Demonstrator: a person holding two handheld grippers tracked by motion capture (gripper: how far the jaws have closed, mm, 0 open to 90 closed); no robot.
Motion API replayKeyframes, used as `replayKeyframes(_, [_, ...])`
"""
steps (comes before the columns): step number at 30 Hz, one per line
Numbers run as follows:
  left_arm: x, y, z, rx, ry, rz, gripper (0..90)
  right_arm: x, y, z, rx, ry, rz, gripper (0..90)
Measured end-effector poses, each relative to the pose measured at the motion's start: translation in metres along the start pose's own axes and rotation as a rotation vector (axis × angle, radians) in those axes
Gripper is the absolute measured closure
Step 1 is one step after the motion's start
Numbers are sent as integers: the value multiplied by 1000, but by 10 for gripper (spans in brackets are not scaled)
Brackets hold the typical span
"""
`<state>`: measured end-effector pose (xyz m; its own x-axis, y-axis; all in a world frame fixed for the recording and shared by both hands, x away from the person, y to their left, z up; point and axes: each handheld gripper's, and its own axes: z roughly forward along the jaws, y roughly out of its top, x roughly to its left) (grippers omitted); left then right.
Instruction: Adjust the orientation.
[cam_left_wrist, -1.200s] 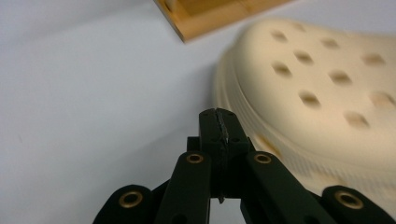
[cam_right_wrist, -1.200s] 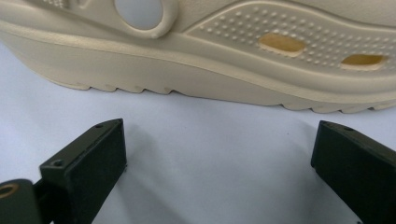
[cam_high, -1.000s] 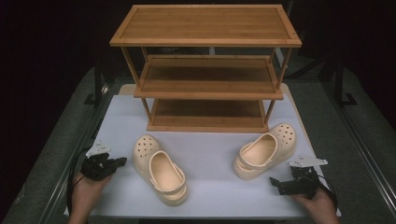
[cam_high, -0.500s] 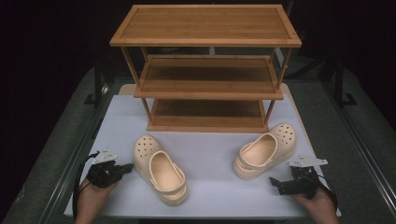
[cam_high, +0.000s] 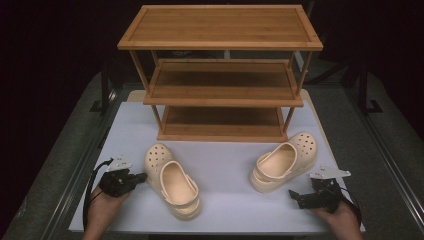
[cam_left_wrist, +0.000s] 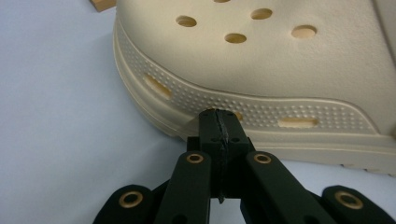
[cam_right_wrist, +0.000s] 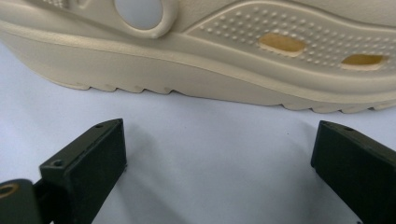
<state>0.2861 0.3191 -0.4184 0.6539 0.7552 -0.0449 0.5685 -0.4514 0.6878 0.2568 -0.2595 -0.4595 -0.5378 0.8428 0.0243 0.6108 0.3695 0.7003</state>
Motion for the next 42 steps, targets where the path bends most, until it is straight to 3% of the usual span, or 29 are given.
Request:
replayKeyframes(12, [2,22,18,23,-18,25,900,0,0,0,-1,0,-2,30])
replayKeyframes(29, [-9,67,60,49,-26,87,900,0,0,0,-1,0,0,30])
replayKeyframes(32, [-9,71,67,39,-46,77,900,0,0,0,-2,0,0,30])
replayKeyframes(38, [-13,77,72,48,-31,95,900,0,0,0,-2,0,-1,30])
replayKeyframes(42, [-9,75,68,45,-58,81,900,0,0,0,-2,0,0,30])
